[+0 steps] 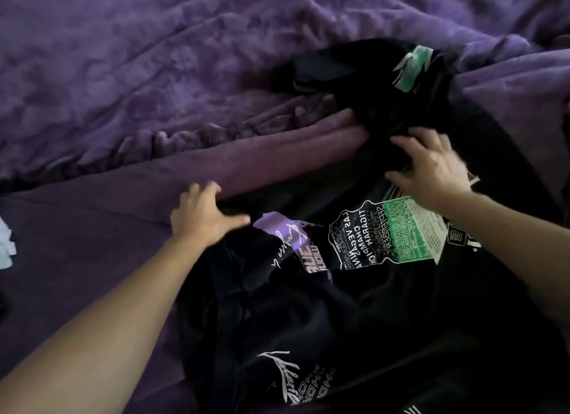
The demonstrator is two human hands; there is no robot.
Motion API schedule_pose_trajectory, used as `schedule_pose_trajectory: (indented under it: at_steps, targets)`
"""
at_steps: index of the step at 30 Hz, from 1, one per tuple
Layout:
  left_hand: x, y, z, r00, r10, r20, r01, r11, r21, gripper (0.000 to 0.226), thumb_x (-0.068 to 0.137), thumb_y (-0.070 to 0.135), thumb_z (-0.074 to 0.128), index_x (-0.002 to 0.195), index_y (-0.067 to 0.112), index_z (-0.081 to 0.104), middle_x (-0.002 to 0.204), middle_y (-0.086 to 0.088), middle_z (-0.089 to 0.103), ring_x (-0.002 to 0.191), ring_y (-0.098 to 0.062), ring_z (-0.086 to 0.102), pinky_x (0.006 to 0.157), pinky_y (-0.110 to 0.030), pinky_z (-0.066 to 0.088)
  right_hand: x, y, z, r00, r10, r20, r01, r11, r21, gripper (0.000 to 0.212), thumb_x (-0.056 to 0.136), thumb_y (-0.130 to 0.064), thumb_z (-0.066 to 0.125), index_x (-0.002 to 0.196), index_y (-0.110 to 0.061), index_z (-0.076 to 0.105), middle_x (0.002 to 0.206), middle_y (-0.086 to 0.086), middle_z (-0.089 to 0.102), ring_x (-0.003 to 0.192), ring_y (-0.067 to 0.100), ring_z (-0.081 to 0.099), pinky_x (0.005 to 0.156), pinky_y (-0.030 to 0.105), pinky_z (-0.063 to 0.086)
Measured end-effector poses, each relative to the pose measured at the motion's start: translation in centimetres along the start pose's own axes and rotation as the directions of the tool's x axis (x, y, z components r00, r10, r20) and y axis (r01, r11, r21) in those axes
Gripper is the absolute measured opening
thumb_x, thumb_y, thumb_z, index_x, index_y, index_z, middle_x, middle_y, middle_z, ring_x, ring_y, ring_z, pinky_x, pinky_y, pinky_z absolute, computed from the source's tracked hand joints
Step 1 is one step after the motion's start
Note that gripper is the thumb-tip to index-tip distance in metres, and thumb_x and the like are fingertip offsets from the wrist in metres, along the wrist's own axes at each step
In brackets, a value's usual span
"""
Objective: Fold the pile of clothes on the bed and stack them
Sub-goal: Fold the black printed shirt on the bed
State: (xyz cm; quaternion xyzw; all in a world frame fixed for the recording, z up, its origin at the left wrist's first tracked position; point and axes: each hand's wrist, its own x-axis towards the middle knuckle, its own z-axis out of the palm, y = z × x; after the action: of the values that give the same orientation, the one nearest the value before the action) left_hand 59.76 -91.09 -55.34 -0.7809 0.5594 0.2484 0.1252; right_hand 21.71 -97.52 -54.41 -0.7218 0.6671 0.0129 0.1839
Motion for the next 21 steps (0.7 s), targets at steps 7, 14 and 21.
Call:
schedule_pose_trajectory:
  at_steps: [7, 14, 21]
  targets:
    - [1.8, -2.0, -2.5, 0.921, 0.133, -0.366, -0.081, 0.985, 0.154, 0.023, 0.089, 0.025, 0.059, 0.1, 0.007, 0.067, 0.108, -0.019, 0.059, 0.1, -0.043, 0.053, 0.078, -0.05, 0.046, 2.2, 1.0, -0.5, 0.991, 0.08, -0.106, -0.074, 0.996, 0.058, 0.024, 0.085, -0.033, 0.067, 0.105, -0.022, 0.072, 0.11, 0.01, 0.061, 0.107, 0.034, 0.054, 0.084, 0.043, 0.048]
    - [4.9, 0.1, -6.1, 0.904, -0.184, -0.386, 0.167, 0.983, -0.078, 0.055, 0.084, 0.028, 0.067, 0.132, 0.018, 0.043, 0.138, -0.018, 0.04, 0.127, -0.041, 0.037, 0.1, -0.054, 0.034, 2.3, -1.6, -3.1, 0.98, 0.138, -0.146, -0.12, 0.984, 0.128, 0.043, 0.086, -0.029, 0.063, 0.127, -0.022, 0.058, 0.125, 0.016, 0.054, 0.118, 0.036, 0.048, 0.096, 0.044, 0.042]
    - [-10.4, -3.7, 3.2, 0.963, -0.188, -0.194, 0.132, 0.954, -0.269, 0.04, 0.082, 0.041, 0.068, 0.11, 0.016, 0.056, 0.112, -0.016, 0.061, 0.106, -0.038, 0.054, 0.084, -0.048, 0.047, -13.1, -1.6, 0.0, 0.994, -0.019, -0.106, 0.036, 0.987, 0.156, 0.031, 0.082, -0.018, 0.069, 0.113, -0.015, 0.065, 0.113, 0.012, 0.058, 0.108, 0.034, 0.053, 0.077, 0.045, 0.051]
